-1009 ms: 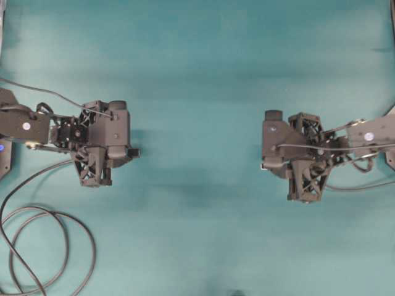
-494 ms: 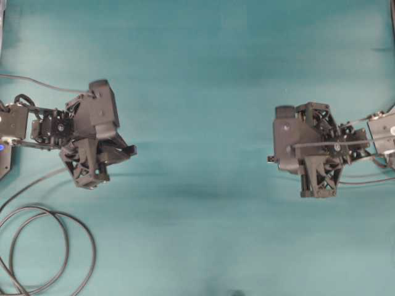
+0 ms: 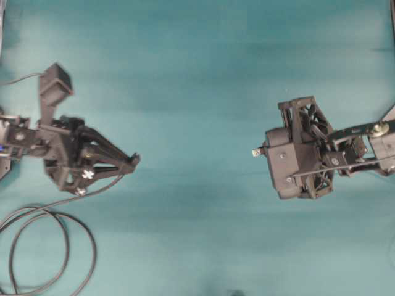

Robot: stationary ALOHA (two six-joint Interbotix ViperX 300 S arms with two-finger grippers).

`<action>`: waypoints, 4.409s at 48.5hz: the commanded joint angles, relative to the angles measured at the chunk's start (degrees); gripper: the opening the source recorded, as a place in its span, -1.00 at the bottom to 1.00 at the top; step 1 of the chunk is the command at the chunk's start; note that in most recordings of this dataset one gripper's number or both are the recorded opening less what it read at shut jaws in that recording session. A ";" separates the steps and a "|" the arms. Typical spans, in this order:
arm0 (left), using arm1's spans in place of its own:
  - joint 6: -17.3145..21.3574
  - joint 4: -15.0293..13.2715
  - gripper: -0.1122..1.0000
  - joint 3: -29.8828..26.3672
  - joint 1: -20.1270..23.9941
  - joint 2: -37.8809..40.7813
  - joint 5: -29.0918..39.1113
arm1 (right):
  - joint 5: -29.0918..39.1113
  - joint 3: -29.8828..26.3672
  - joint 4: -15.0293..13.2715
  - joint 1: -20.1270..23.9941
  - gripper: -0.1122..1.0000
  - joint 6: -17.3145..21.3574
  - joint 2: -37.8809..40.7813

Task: Insert the USB using both arms.
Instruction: 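Lift both held connectors and rotate them to face each other, then align the male plug tip with the female socket opening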

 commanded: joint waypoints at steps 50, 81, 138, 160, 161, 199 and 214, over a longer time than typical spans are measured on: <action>-47.11 15.47 -0.42 2.64 -0.44 21.45 -52.73 | 13.01 15.64 -56.34 10.55 -0.42 38.32 -8.96; -54.32 23.03 -0.42 -2.11 5.45 35.16 -73.92 | 8.88 10.81 -59.24 10.72 -0.42 25.84 -2.64; -60.47 29.71 -0.42 -13.45 11.95 44.03 -76.20 | 11.51 1.23 -60.73 14.68 -0.42 26.46 5.45; -60.64 29.88 -0.42 -15.91 11.78 45.79 -76.20 | 11.51 0.09 -62.23 14.50 -0.42 26.54 6.33; -60.64 29.88 -0.42 -15.91 11.78 45.79 -76.20 | 11.51 0.00 -62.23 14.50 -0.42 26.54 6.33; -60.47 29.88 -0.42 -16.70 11.60 47.29 -76.11 | 11.51 -1.41 -62.23 14.15 -0.42 26.54 7.82; -60.21 29.88 -0.42 -16.79 12.04 47.20 -75.59 | 11.51 -1.32 -62.23 14.24 -0.42 26.63 7.82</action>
